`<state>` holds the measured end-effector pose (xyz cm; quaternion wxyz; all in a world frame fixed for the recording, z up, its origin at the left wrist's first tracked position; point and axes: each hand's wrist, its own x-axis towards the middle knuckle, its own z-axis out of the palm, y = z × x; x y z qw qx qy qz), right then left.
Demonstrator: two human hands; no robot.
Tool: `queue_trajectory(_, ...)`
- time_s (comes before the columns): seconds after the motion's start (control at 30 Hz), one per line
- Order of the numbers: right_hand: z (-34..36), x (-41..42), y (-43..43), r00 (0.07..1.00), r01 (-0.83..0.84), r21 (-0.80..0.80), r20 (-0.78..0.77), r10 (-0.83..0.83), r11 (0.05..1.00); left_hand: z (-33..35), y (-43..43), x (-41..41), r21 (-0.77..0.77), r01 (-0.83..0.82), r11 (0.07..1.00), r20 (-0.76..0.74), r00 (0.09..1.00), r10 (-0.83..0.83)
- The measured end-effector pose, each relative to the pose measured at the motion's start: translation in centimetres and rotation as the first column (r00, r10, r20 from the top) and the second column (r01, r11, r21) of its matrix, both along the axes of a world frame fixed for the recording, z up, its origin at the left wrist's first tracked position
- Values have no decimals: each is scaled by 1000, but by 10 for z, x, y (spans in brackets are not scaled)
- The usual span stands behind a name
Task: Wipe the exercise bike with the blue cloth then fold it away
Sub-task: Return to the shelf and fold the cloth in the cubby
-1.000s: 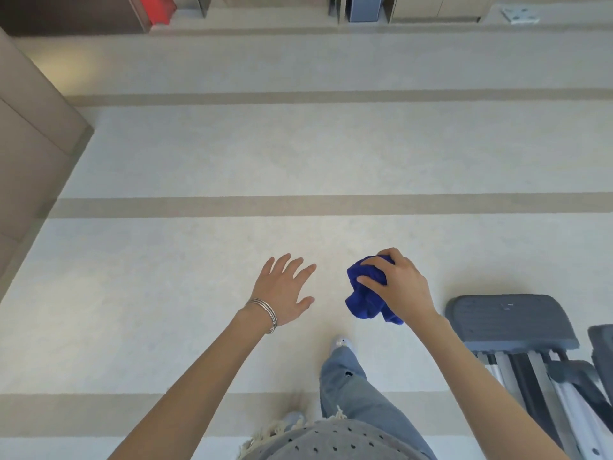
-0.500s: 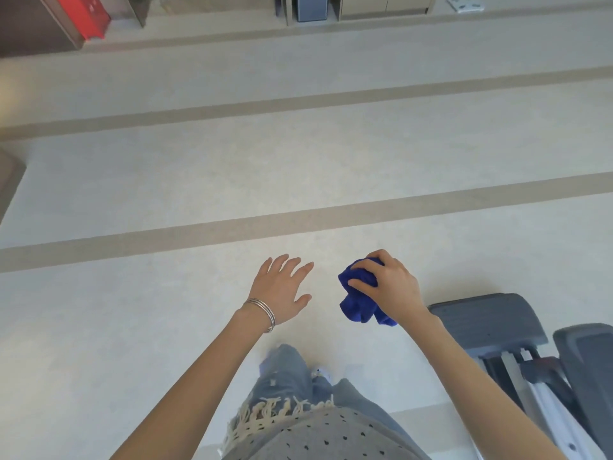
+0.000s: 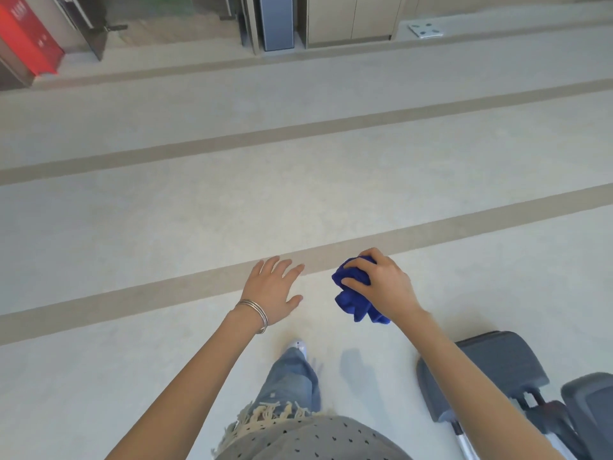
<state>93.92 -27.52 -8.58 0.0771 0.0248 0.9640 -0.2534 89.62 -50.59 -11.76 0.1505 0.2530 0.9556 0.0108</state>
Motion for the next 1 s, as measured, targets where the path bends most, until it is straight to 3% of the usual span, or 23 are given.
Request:
queue_trajectory(0.5,0,-196,61,998,67,-22,-15,-67,998,2,60,-204,-34,87,996,3,996,-87)
queue_trajectory(1.0,8,-403,220,999,-52,10,-10,52,999,9,232,-387,27,-57,998,-6,998,58)
